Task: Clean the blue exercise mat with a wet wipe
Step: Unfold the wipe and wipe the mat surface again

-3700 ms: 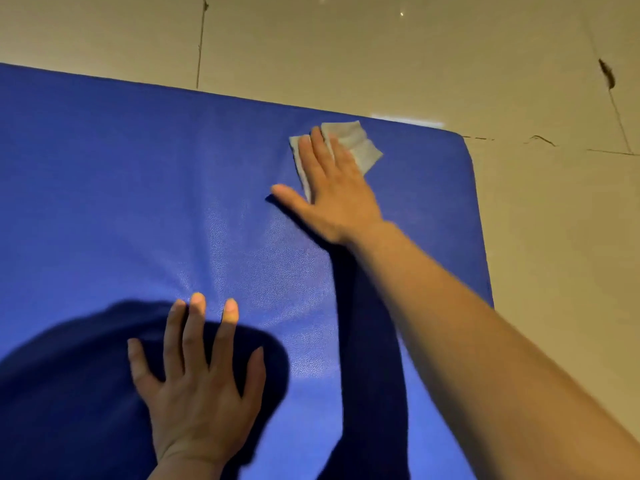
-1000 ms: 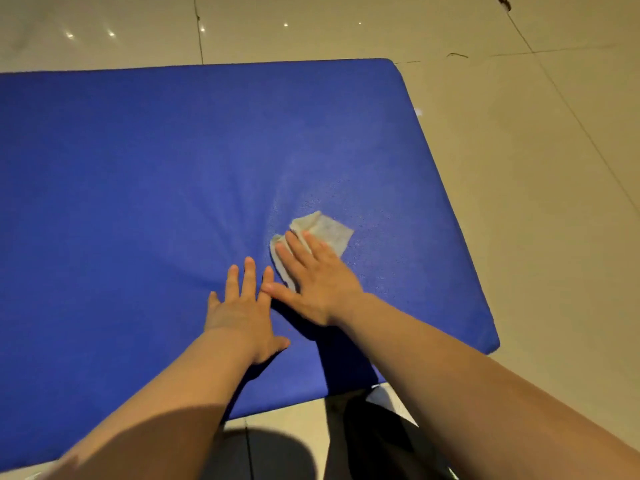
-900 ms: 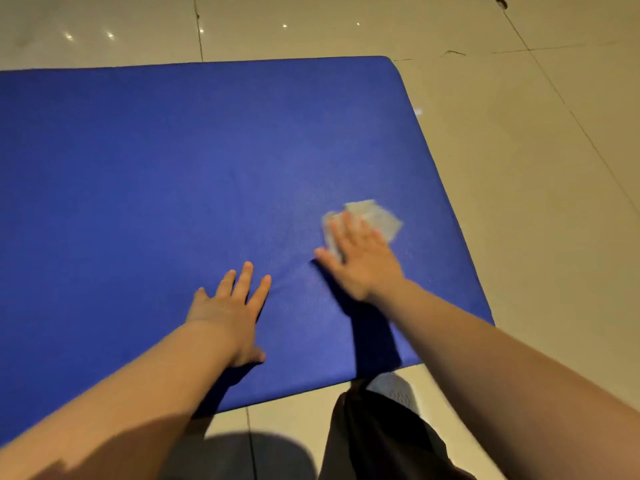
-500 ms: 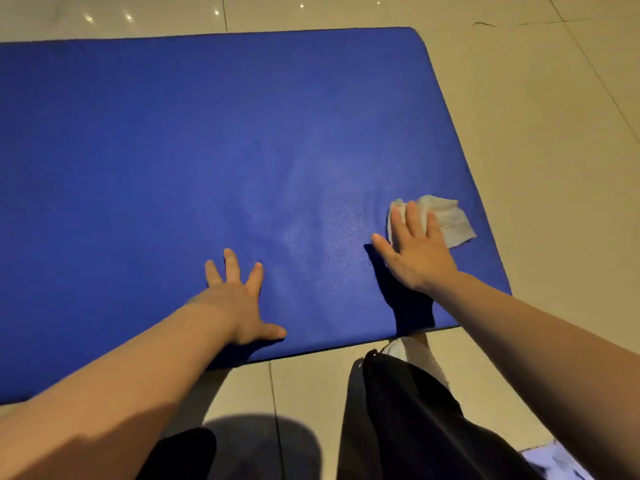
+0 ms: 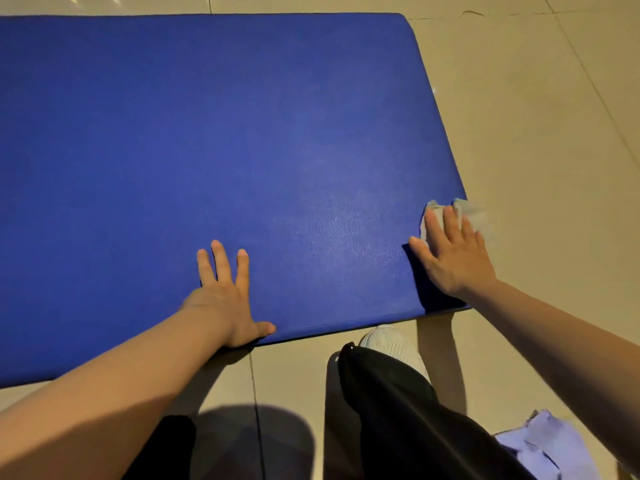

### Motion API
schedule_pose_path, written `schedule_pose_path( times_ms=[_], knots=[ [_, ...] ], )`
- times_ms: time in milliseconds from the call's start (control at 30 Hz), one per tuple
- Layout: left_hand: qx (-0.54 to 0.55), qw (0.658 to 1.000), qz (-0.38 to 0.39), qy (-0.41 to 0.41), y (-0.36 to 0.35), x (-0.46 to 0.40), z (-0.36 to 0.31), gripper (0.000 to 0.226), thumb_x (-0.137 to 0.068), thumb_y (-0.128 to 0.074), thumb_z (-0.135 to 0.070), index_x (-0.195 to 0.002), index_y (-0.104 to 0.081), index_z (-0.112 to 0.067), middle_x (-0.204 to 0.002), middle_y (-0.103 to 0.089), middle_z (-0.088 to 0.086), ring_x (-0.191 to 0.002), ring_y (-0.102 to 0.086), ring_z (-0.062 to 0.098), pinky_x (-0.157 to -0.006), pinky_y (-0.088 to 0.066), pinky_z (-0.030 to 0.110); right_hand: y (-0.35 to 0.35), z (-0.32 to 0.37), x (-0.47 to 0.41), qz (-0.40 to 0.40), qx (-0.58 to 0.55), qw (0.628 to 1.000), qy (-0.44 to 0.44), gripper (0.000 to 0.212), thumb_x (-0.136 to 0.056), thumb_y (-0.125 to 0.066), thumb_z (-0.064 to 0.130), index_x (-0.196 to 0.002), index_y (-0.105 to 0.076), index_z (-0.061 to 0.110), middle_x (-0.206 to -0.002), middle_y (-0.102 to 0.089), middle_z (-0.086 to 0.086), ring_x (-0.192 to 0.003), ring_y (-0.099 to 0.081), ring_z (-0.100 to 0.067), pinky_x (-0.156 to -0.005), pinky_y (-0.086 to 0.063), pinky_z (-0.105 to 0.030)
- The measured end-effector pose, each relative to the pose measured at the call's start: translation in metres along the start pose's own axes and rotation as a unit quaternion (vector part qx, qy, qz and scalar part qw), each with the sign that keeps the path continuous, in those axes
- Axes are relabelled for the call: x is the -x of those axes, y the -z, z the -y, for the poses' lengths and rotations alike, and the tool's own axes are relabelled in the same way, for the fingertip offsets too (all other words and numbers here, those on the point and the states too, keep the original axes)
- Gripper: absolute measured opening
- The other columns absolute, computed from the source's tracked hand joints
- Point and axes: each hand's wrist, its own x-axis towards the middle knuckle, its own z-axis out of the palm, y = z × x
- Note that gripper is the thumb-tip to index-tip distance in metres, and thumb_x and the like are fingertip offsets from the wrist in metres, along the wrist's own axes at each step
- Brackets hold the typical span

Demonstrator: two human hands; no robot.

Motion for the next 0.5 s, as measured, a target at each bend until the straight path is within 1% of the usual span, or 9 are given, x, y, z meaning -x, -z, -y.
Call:
schedule_pose_path(
  times_ms=[67, 100, 133, 200, 267, 333, 367, 433, 500],
  knots=[
    [-0.006, 1.000, 0.007, 0.003, 0.004, 0.000, 0.002, 0.125, -0.080, -0.047, -0.078, -0.139, 0.041, -0.012, -0.145, 0.045, 0.023, -0.138, 0.032, 0.046, -0.107, -0.040, 0.051, -0.003, 0.032, 0.012, 0.009, -0.035, 0.999, 0.004, 0.088, -0.083, 0.001, 0.079, -0.156, -0.005, 0.029, -0.164, 0.004, -0.007, -0.150, 0.002, -0.031, -0.119, -0.004, -0.052],
    [-0.005, 1.000, 0.010, 0.004, 0.004, 0.000, 0.003, 0.125, -0.080, -0.048, -0.078, -0.140, 0.041, -0.012, -0.145, 0.046, 0.023, -0.138, 0.032, 0.046, -0.108, -0.039, 0.050, -0.007, 0.054, 0.023, 0.025, -0.046, 0.998, 0.038, 0.086, -0.085, 0.000, 0.078, -0.156, -0.004, 0.030, -0.164, 0.006, -0.004, -0.150, 0.003, -0.030, -0.119, -0.001, -0.050],
    [0.000, 1.000, 0.015, 0.005, 0.004, 0.000, 0.003, 0.125, -0.080, -0.048, -0.078, -0.140, 0.041, -0.012, -0.144, 0.046, 0.023, -0.138, 0.032, 0.045, -0.109, -0.038, 0.051, -0.012, 0.078, 0.035, 0.044, -0.057, 0.993, 0.089, 0.086, -0.084, -0.001, 0.077, -0.156, -0.002, 0.031, -0.164, 0.007, -0.001, -0.150, 0.006, -0.028, -0.119, 0.001, -0.048],
    [0.005, 1.000, 0.021, 0.008, 0.003, 0.000, 0.002, 0.126, -0.080, -0.049, -0.078, -0.139, 0.041, -0.013, -0.144, 0.047, 0.022, -0.138, 0.033, 0.045, -0.110, -0.035, 0.052, -0.021, 0.117, 0.063, 0.089, -0.072, 0.975, 0.191, 0.088, -0.079, -0.002, 0.074, -0.156, -0.001, 0.032, -0.164, 0.008, 0.004, -0.150, 0.010, -0.023, -0.119, 0.006, -0.044],
    [0.003, 1.000, 0.018, 0.009, 0.004, 0.000, 0.001, 0.126, -0.079, -0.048, -0.079, -0.139, 0.042, -0.013, -0.144, 0.047, 0.022, -0.138, 0.033, 0.044, -0.110, -0.035, 0.052, -0.026, 0.125, 0.071, 0.094, -0.056, 0.965, 0.239, 0.092, -0.074, 0.004, 0.074, -0.156, -0.002, 0.033, -0.164, 0.006, 0.007, -0.150, 0.010, -0.019, -0.118, 0.007, -0.041],
    [0.006, 1.000, 0.016, 0.006, 0.005, 0.003, 0.000, 0.126, -0.079, -0.045, -0.081, -0.139, 0.041, -0.013, -0.145, 0.046, 0.022, -0.139, 0.031, 0.044, -0.109, -0.038, 0.052, -0.023, 0.098, 0.060, 0.066, -0.033, 0.973, 0.217, 0.092, -0.072, 0.009, 0.071, -0.156, -0.001, 0.034, -0.164, 0.008, 0.007, -0.150, 0.007, -0.019, -0.119, 0.005, -0.041],
    [0.007, 1.000, 0.015, 0.007, 0.005, 0.005, 0.001, 0.125, -0.078, -0.044, -0.082, -0.140, 0.041, -0.013, -0.146, 0.045, 0.022, -0.140, 0.030, 0.044, -0.107, -0.039, 0.051, -0.023, 0.076, 0.053, 0.044, -0.028, 0.982, 0.181, 0.089, -0.074, 0.010, 0.071, -0.155, 0.001, 0.035, -0.164, 0.009, 0.006, -0.151, 0.006, -0.020, -0.119, 0.003, -0.042],
    [0.002, 1.000, 0.012, 0.011, 0.006, 0.008, 0.002, 0.125, -0.077, -0.043, -0.083, -0.140, 0.041, -0.014, -0.146, 0.045, 0.021, -0.141, 0.029, 0.043, -0.103, -0.043, 0.050, -0.025, 0.021, 0.039, 0.000, -0.028, 0.996, 0.080, 0.083, -0.080, 0.008, 0.071, -0.155, 0.005, 0.035, -0.164, 0.009, 0.003, -0.151, 0.004, -0.023, -0.121, -0.003, -0.048],
    [-0.005, 1.000, 0.017, 0.019, 0.008, 0.006, 0.001, 0.125, -0.076, -0.041, -0.085, -0.138, 0.043, -0.015, -0.145, 0.046, 0.019, -0.141, 0.029, 0.042, -0.101, -0.044, 0.049, -0.025, -0.022, 0.032, -0.005, -0.009, 1.000, 0.007, 0.078, -0.086, 0.004, 0.070, -0.155, 0.007, 0.034, -0.164, 0.010, 0.001, -0.151, 0.005, -0.026, -0.121, -0.007, -0.051]
  ],
)
